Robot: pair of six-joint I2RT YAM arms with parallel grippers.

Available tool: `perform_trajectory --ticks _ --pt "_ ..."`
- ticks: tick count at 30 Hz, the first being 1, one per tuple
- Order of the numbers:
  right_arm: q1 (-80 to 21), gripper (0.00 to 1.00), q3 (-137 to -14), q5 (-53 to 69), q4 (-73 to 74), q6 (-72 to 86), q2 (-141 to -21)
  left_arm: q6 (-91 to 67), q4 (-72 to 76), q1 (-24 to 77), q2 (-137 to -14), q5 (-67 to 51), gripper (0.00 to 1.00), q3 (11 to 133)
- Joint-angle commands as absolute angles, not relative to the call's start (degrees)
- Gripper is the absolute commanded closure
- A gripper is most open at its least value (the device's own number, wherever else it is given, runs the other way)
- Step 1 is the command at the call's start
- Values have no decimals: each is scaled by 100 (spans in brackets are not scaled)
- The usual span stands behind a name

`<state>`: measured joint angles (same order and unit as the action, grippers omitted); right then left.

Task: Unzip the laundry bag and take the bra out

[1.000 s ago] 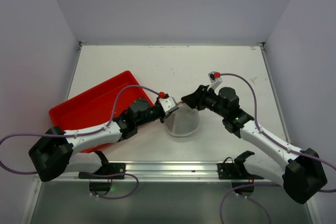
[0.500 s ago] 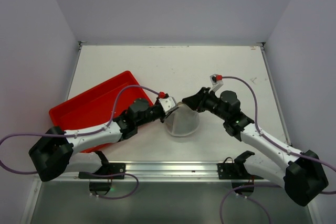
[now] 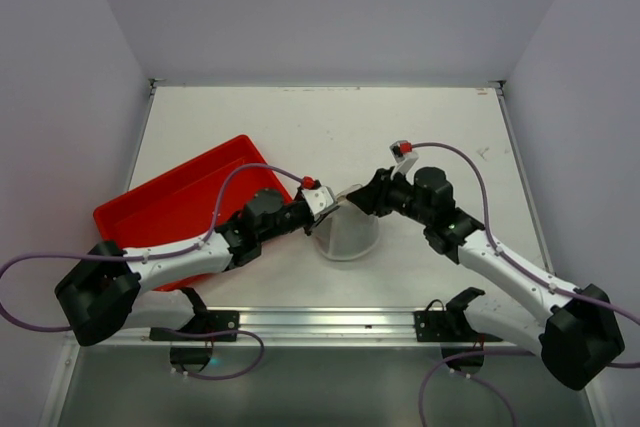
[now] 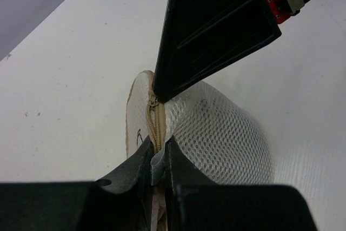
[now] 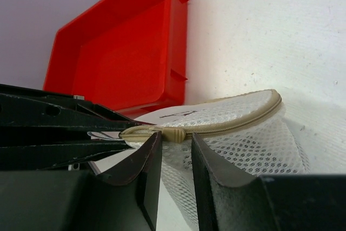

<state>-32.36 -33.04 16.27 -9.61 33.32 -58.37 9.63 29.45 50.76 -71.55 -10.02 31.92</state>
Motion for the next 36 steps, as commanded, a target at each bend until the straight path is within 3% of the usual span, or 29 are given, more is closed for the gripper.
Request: perform_trajectory --ticks 1,22,36 --pt "-3252 70 -3621 1749 -756 2962 -6020 1011 3340 5106 -7058 -1125 98 3147" --pt "-3252 73 -3331 2478 -1951 3559 -6161 1046 3358 5106 -7084 -1099 98 3129" --pt "-3261 74 -3402 2118 -1512 3463 -6188 1063 3375 5106 -7128 -1020 98 3146"
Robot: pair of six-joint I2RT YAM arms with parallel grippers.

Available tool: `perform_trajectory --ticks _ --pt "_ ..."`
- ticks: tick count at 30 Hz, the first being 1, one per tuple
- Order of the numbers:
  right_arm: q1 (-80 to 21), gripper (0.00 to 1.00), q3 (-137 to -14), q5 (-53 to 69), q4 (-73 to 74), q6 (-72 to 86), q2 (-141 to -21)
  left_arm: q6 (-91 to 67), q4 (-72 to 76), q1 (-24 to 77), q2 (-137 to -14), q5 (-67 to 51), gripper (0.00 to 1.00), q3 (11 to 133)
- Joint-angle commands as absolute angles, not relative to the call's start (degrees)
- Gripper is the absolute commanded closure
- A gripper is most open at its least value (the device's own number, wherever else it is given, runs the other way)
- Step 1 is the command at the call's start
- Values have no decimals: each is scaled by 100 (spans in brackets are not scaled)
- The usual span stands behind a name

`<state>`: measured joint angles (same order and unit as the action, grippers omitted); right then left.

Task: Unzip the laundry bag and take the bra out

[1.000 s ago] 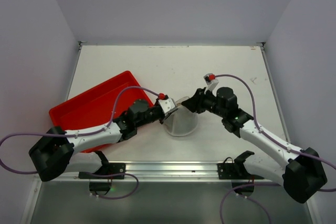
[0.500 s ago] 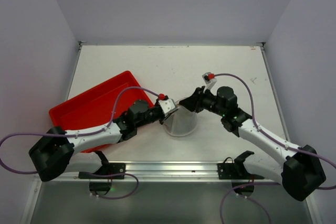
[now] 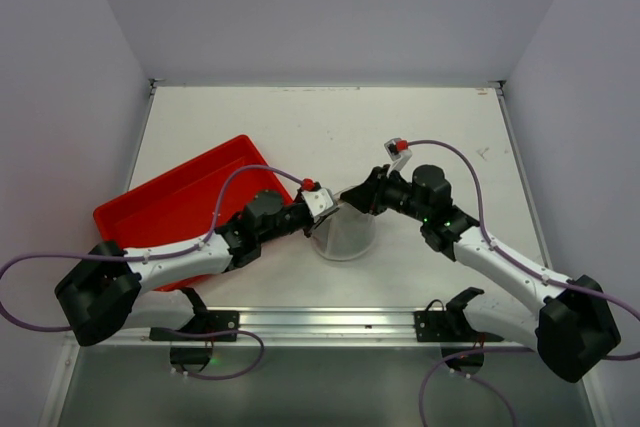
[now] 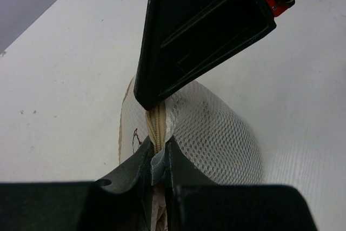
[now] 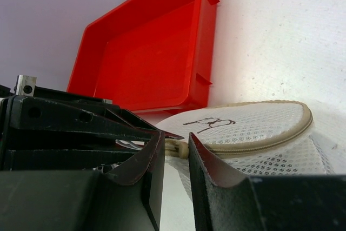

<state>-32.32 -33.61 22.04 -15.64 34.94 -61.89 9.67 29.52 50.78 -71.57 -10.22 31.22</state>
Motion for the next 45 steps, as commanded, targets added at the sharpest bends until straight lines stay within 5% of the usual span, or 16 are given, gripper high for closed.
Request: perform_trajectory --ticks 1,12,30,34,35,45 --pt "-3252 74 -3340 2075 -1529 3472 -6170 1072 3384 5106 -7128 -1011 99 3138" --pt "-3261 100 -3305 1583 -1240 3560 -5995 1055 3384 5106 -7093 -958 100 3103" --pt "-3146 100 -3568 379 -457 3085 -5669 1072 3472 5106 -6926 -1116 99 3041" --pt "-3146 100 -3604 264 -352 3050 -5573 853 3480 5080 -7092 -836 72 3190" --pt "-3138 100 -3604 264 -378 3067 -5537 757 3376 5037 -7136 -861 54 3347" --pt "-3155 100 -3393 360 -772 3436 -5256 694 1943 5036 -7532 -1652 36 4597"
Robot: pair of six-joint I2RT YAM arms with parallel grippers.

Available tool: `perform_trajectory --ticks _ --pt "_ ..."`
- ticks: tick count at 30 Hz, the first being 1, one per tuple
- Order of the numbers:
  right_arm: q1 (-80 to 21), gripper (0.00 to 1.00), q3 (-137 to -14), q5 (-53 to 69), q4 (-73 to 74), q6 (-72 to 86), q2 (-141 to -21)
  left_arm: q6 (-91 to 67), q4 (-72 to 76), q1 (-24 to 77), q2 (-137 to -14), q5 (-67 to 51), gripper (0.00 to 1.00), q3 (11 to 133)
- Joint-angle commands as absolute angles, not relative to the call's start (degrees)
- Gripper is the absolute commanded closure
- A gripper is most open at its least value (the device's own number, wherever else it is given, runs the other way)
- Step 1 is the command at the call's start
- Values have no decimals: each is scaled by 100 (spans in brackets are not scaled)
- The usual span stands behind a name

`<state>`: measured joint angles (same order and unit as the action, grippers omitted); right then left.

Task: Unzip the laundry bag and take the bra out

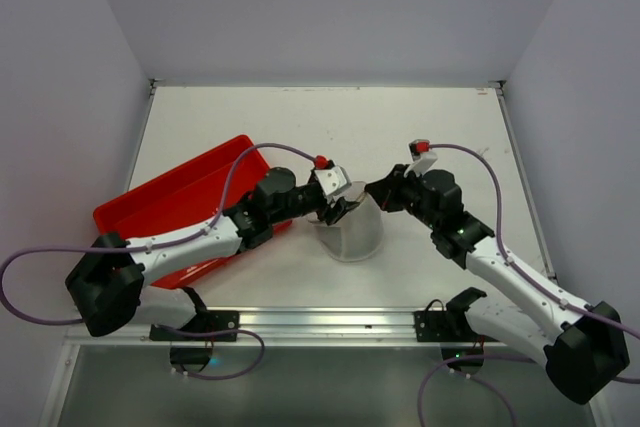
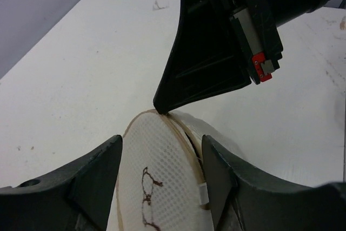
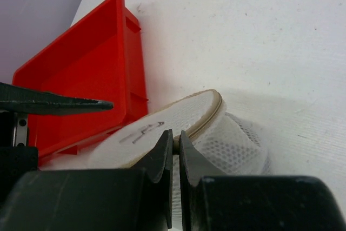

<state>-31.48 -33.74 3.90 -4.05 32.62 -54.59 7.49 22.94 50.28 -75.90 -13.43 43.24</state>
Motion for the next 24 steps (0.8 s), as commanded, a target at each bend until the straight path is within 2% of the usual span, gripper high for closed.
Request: perform_trajectory --ticks 1,17,21,24 --pt "-3155 100 -3279 378 -956 3593 -5238 738 1908 5036 -7524 -1644 35 4605" --pt "-3190 100 -3191 387 -1160 3867 -5168 422 1257 5106 -8173 -2109 36 5396" --pt "-3182 100 -3164 395 -1187 3876 -5150 422 1231 5142 -8454 -1943 38 5537" --pt "-3190 100 -3155 448 -1169 3867 -5098 431 1204 5150 -8604 -1794 44 5634"
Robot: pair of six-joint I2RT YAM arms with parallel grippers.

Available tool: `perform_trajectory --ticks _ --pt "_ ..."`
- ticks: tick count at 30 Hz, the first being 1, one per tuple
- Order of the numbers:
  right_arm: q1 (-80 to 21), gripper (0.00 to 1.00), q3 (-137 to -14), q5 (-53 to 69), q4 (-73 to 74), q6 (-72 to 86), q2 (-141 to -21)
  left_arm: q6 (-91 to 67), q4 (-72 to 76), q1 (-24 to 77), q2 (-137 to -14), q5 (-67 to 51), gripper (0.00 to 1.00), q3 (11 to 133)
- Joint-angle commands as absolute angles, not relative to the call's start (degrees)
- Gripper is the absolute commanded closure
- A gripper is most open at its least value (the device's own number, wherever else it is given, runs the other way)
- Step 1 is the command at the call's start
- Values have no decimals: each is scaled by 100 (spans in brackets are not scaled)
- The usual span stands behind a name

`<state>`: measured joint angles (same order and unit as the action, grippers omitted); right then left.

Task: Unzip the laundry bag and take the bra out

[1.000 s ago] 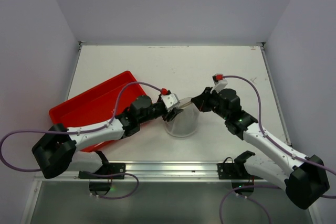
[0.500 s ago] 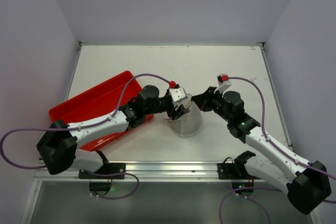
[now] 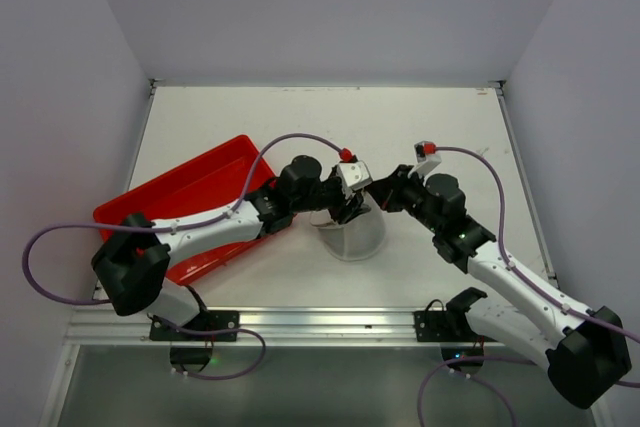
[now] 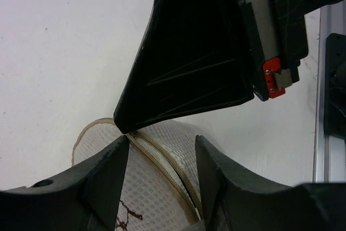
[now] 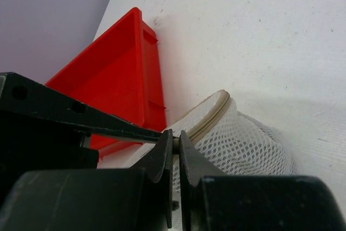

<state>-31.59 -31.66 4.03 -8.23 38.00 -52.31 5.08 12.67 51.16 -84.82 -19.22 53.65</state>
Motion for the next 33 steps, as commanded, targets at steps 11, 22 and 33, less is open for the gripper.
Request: perform_trajectory --ticks 11,22,33 --pt "-3173 100 -2874 -122 -1336 3797 -4930 518 1678 5150 -8183 -1731 100 5081" --pt "-3085 100 -3058 -1176 -1117 3384 -5115 676 2126 5142 -7524 -1854 100 4378" --pt "-2822 100 -3093 -1204 -1432 3130 -5353 843 2391 5107 -7619 -1628 87 4341"
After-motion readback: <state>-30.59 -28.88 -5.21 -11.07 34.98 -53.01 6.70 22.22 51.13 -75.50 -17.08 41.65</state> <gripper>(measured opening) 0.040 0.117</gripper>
